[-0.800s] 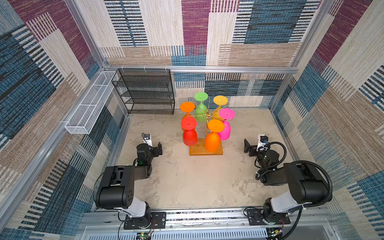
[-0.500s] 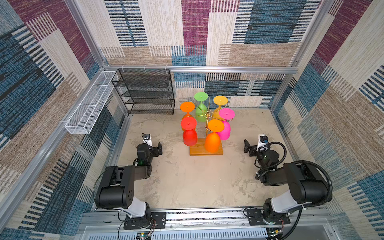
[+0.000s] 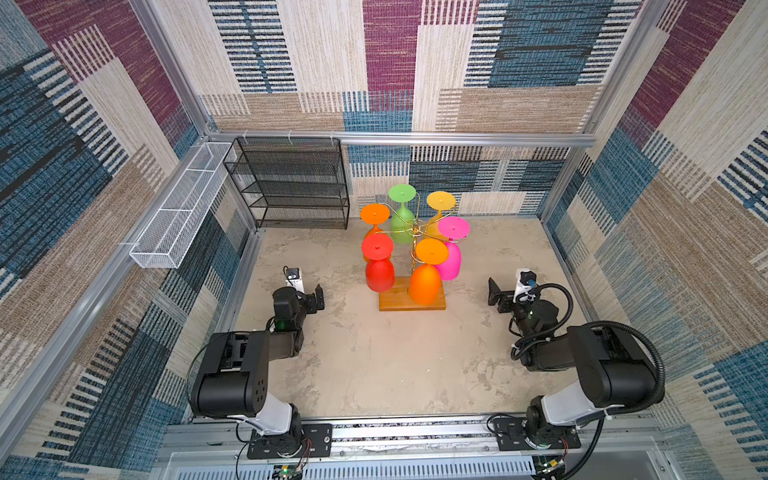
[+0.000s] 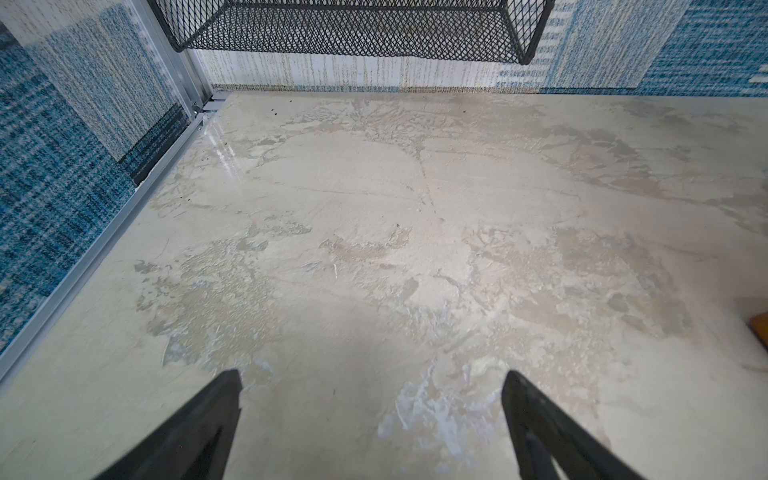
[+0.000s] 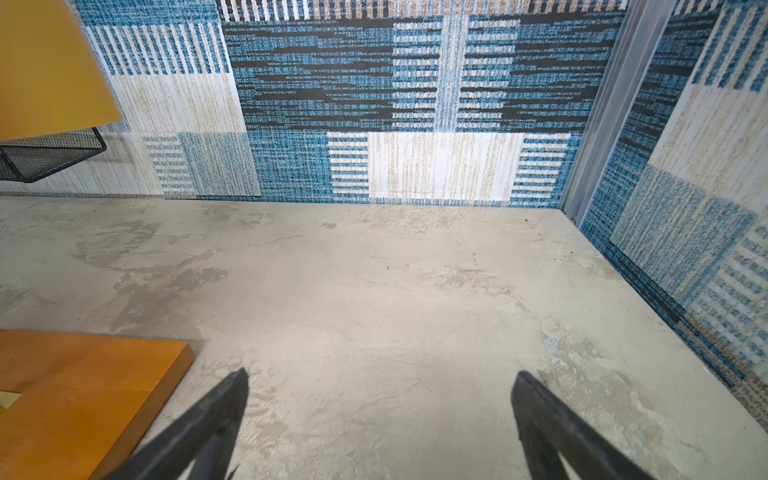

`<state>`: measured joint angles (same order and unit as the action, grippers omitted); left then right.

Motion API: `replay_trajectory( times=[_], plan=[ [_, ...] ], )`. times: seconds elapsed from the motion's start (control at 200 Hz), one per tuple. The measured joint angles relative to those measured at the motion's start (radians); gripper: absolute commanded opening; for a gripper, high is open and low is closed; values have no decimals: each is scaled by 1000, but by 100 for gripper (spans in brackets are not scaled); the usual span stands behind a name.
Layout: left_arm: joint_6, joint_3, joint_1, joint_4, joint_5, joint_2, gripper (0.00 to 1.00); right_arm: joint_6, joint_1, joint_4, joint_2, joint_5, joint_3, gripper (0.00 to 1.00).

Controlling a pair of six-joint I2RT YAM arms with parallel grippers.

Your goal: Take the wine glass off the wine glass rack

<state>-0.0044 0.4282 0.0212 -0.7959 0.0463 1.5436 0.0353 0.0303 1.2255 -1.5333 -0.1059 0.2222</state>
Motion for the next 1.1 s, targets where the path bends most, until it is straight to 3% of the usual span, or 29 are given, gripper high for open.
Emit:
replay_trajectory(
  times=[0.27, 0.416, 0.611, 0.846, 1.007, 1.102],
  plan=[
    [0, -9, 0, 3, 4, -18, 97, 0, 0, -35, 15, 1, 16, 100],
    [0, -8, -11, 71, 45, -163, 96, 0, 0, -220, 109, 4, 163, 100],
    [0, 2, -95, 150, 157, -358, 93, -75, 0, -436, 249, -4, 249, 96],
    [-19, 124, -200, 298, 184, -590, 92, -246, 2, -708, 424, -142, 480, 94],
    [-97, 188, -222, 407, 156, -702, 91, -368, 2, -899, 430, -270, 705, 93],
    [-148, 211, -233, 478, 121, -749, 91, -451, 2, -958, 394, -378, 815, 86]
  ],
)
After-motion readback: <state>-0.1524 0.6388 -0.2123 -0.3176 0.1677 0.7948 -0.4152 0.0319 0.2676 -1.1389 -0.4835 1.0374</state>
